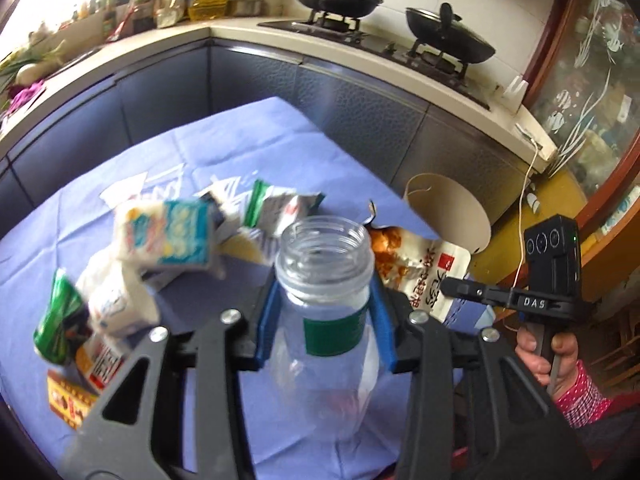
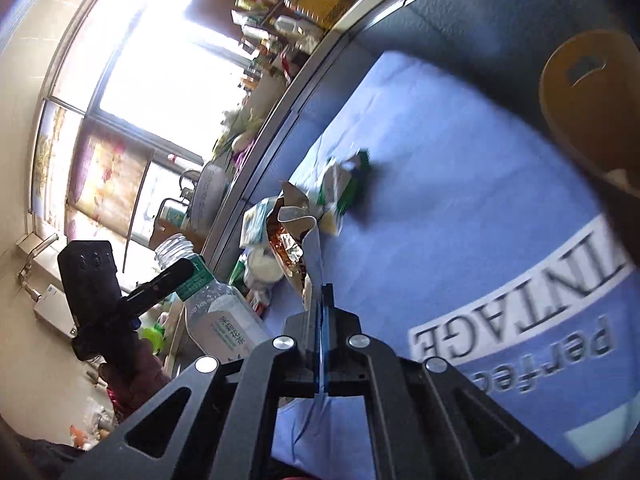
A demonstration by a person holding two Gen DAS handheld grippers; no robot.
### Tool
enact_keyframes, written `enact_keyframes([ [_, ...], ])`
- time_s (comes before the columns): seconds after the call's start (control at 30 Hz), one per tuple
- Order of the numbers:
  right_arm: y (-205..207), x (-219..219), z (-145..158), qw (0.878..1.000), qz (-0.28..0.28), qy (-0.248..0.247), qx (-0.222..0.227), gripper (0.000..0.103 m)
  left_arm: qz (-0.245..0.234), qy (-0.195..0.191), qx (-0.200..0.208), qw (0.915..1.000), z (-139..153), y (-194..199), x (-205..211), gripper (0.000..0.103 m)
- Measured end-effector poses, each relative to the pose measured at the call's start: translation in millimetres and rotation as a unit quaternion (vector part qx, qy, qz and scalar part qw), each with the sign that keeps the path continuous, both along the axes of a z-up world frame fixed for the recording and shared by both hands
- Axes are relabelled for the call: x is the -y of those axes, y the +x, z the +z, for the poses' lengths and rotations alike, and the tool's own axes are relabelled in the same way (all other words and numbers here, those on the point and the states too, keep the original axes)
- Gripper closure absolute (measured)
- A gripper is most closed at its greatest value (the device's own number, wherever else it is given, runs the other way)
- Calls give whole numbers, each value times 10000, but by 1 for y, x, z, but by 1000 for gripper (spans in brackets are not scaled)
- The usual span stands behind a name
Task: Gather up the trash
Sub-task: 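Carry the bottle to the wastebasket and open the left tool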
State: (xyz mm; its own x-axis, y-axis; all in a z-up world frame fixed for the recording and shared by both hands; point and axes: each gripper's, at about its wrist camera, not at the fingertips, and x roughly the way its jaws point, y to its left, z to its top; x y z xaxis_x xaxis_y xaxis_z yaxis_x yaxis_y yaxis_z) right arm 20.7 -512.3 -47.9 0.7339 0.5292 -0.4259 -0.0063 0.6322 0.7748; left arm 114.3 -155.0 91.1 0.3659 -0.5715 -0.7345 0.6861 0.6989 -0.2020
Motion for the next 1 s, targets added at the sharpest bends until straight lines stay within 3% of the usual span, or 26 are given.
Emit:
enact_keyframes([
  [0.13, -23, 58, 12, 9938, -1013, -394, 225, 103, -396, -294, 65, 9988, 18, 21, 89, 64],
  [0.3, -49, 122, 13, 9691, -2233, -1011, 269, 103, -787, -629, 153, 9948, 25, 37, 202, 64],
  [0.5, -48, 150, -20, 9477, -2662, -1753, -175, 103, -1067, -599, -20, 9925, -11, 42, 305, 64],
  [0.6, -46, 149, -36, 9378, -2687, -2162, -394, 103, -1111, -423, -133, 9928, -40, 38, 318, 64],
  [0.7, -41, 150, -48, 9393, -2699, -2068, -465, 103, -1084, -39, -341, 9935, -69, 35, 330, 64],
  [0.73, -40, 150, -51, 9395, -2720, -2025, -487, 103, -1063, 65, -429, 9934, -76, 35, 330, 61],
  [0.8, -40, 151, -54, 9393, -2812, -1911, -453, 102, -961, 167, -443, 9942, -82, 35, 327, 40],
  [0.9, -37, 150, -54, 9405, -2844, -1803, -460, 99, -877, 94, -281, 9957, -77, 33, 315, 36],
  [0.97, -38, 147, -49, 9393, -2886, -1808, -422, 90, -856, 32, -263, 9960, -69, 32, 304, 36],
  [1.0, -38, 145, -45, 9381, -2916, -1827, -394, 77, -830, -28, -245, 9962, -65, 30, 297, 36],
])
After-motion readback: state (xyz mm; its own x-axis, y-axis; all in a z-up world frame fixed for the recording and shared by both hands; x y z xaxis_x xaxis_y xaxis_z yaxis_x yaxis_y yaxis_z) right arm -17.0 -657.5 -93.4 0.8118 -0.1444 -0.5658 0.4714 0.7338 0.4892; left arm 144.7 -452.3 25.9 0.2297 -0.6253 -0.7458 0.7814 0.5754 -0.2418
